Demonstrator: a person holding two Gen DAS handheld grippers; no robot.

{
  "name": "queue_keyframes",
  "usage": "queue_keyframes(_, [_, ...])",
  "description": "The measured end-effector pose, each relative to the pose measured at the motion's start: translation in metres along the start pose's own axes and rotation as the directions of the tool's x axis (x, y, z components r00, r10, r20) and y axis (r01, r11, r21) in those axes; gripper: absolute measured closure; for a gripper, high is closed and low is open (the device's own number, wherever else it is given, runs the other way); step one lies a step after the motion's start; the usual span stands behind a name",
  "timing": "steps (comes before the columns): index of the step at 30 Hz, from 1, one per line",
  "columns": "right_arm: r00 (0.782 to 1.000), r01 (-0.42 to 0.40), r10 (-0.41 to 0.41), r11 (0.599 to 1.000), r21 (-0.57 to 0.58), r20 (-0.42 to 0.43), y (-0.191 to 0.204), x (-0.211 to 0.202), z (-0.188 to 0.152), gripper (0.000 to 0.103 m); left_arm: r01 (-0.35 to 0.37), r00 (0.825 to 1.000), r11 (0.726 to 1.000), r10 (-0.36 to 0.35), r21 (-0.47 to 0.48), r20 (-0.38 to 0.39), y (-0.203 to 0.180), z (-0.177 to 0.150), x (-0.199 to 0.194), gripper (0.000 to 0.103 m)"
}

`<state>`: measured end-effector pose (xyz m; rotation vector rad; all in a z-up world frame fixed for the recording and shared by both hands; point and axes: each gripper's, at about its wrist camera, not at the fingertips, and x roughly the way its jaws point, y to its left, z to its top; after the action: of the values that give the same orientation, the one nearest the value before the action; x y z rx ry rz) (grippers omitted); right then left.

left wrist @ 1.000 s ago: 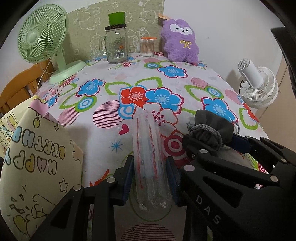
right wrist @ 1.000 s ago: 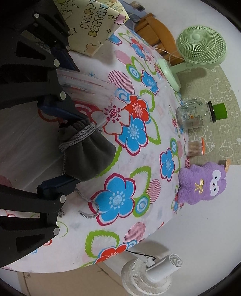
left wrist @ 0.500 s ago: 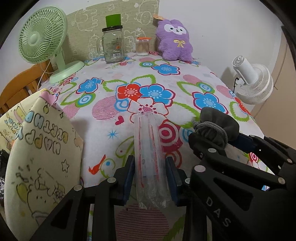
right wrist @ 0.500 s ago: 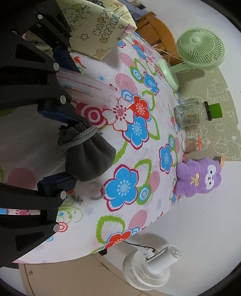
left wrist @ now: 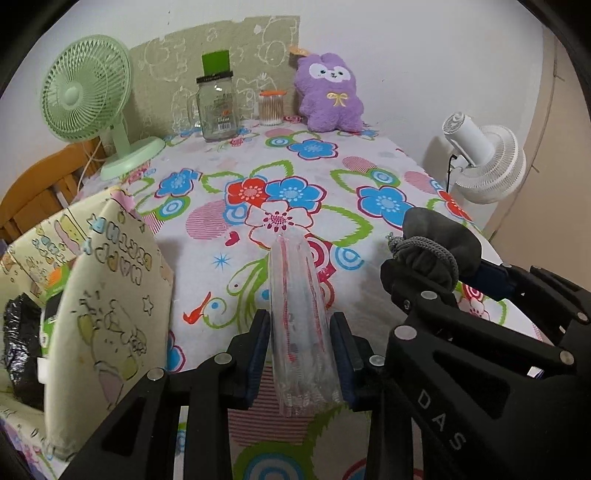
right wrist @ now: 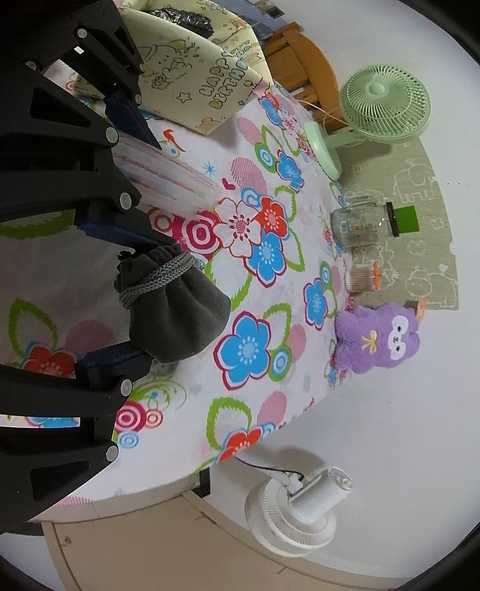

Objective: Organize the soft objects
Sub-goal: 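Carry the clear tube with the left tool while the right tool carries the grey pouch to the box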

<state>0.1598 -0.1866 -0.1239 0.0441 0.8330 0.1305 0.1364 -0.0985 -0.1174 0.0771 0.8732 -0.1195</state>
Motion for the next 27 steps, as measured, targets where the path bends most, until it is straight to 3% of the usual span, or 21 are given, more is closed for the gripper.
queue_keyframes(27, [0.99, 0.044, -0.045, 0.999, 0.012, 0.137, 0.006, -0.082, -0.014, 0.054, 0.017, 0.99, 0.995, -0.031, 0.095, 0.14, -0.014, -0.013, -0.075, 0.07])
